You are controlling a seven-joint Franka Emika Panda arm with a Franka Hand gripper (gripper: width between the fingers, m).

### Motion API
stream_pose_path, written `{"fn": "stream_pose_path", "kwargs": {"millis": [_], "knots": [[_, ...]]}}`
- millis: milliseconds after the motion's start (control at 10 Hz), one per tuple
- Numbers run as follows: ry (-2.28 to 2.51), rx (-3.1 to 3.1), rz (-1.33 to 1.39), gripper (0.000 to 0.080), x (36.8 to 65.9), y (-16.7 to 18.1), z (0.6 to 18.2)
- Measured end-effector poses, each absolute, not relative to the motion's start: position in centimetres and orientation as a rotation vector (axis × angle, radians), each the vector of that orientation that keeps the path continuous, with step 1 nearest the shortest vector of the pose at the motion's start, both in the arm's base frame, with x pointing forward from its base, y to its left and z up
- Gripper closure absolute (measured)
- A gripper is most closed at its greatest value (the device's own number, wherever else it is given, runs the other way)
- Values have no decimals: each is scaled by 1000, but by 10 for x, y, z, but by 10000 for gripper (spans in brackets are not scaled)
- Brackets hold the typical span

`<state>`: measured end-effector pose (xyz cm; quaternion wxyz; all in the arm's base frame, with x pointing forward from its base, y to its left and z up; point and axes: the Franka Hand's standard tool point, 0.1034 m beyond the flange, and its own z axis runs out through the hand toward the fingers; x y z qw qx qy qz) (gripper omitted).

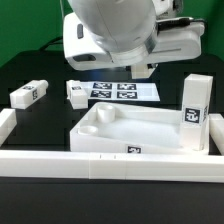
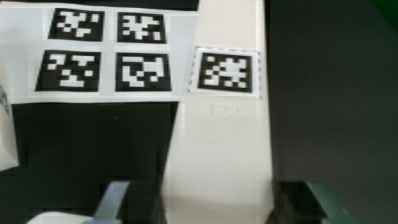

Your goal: Assemble desk

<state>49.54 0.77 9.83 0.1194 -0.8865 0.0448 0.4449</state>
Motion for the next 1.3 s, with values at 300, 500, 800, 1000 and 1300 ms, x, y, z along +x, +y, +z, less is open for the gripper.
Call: {"fn": "stream_pose_path", "kwargs": {"millis": [300, 500, 800, 1000, 1300], "knots": [[96, -2608, 1242, 515, 502, 4, 98], [63, -2696, 1042, 515, 529, -3, 117], [99, -2791, 785, 515, 551, -12, 129], [119, -2848, 632, 515, 553, -15, 129], [45, -2971, 307, 515, 575, -32, 159]]}}
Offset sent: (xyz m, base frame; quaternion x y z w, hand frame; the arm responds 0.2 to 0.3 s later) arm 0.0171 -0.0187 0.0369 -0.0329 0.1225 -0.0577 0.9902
